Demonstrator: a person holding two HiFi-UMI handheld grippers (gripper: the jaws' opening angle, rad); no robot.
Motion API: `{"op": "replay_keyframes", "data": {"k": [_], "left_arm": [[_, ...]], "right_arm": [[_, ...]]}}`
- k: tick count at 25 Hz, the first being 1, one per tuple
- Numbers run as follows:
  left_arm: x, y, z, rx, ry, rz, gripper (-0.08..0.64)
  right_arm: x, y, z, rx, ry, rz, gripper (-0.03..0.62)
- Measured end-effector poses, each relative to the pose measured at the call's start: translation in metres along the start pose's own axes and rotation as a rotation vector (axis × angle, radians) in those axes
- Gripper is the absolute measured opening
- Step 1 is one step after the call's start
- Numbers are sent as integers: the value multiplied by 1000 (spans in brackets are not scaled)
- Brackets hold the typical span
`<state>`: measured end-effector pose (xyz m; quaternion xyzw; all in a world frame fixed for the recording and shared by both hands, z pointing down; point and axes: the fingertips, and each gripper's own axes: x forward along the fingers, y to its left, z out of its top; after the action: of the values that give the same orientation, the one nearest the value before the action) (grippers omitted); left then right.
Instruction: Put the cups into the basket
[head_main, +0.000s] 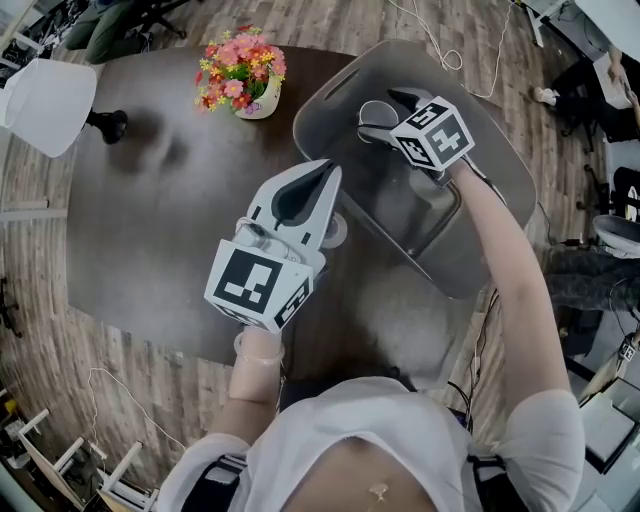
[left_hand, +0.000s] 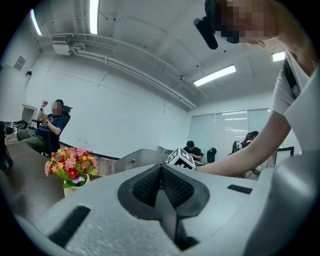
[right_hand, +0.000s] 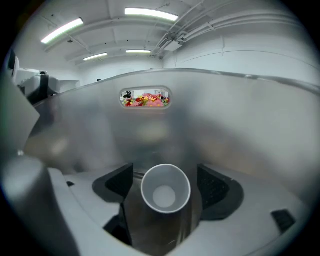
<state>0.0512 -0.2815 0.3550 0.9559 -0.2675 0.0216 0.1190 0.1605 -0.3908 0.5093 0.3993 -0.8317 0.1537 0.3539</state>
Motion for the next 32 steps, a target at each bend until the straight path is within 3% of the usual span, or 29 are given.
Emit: {"op": "replay_keyframes", "data": {"k": [8, 9, 11, 22, 32], "left_arm": [[-11, -13, 2, -1, -4, -1, 11], [-12, -14, 3, 1, -3, -2, 11], [-15, -17, 6, 7, -3, -2, 11], [-24, -47, 6, 39, 21, -10, 11], [-38, -78, 14, 46, 17, -16, 11]], "right_arm": [[-21, 12, -1, 44, 29, -38, 373], [-25, 12, 0, 48, 23, -66, 334], [-35, 7, 7, 53, -14, -155, 18], [-80, 44, 38, 99, -155, -140, 12], [-142, 64, 65, 73, -241, -188, 12]]}}
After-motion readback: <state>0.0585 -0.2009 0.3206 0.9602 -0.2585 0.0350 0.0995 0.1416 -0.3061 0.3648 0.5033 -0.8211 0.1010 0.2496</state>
